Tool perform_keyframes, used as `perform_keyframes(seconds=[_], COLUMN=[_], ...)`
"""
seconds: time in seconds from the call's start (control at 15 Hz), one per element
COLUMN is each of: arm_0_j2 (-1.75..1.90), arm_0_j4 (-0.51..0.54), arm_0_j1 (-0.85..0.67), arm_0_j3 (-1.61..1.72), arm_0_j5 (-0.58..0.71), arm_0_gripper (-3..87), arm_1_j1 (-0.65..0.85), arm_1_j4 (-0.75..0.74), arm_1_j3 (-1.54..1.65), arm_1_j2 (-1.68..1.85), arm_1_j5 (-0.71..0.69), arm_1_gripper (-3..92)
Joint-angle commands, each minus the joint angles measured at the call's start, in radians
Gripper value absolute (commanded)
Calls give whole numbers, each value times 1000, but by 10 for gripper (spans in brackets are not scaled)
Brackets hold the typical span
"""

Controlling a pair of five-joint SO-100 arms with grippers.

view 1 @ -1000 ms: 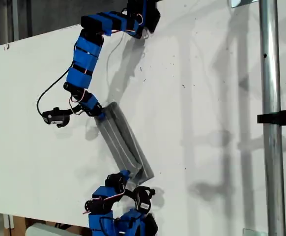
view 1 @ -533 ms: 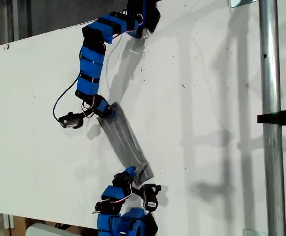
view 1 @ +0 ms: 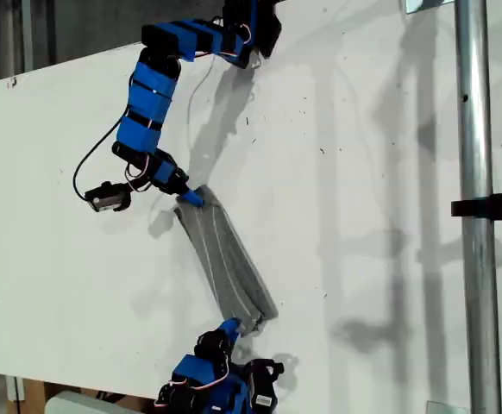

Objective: Grasp corners of a towel and fold twice.

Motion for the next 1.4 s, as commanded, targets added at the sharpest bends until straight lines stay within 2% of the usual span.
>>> perform_keyframes(seconds=[0.0,0.2,0.53,0.6,0.67,0.73,0.8,0.87,0.93,1.0,1.13,1.33], arm_0_j2=[147,264,121,-5,-152,-290,-414,-506,-532,-537,-508,-199], arm_0_j4=[48,-71,-60,-26,-40,-41,-17,32,28,74,299,313], arm_0_j1=[29,51,25,31,38,48,48,40,35,37,60,161], arm_0_j3=[-9,103,78,-21,-144,-282,-405,-492,-508,-520,-566,-523], arm_0_j5=[-28,18,-11,0,117,192,221,196,198,181,55,31], arm_0_gripper=[25,2,-21,256,349,339,330,329,328,328,327,316], arm_1_j1=[35,40,17,14,11,6,0,-6,-12,-17,-20,-15], arm_1_j4=[3,-31,-40,-41,-46,-52,-54,-54,-54,-49,-48,-54], arm_1_j3=[98,179,158,158,158,158,158,163,167,170,173,173], arm_1_j2=[173,210,210,209,204,198,195,195,198,198,199,195], arm_1_j5=[28,48,57,57,57,57,57,58,58,58,58,57], arm_1_gripper=[367,380,382,383,383,381,379,378,378,378,381,390])
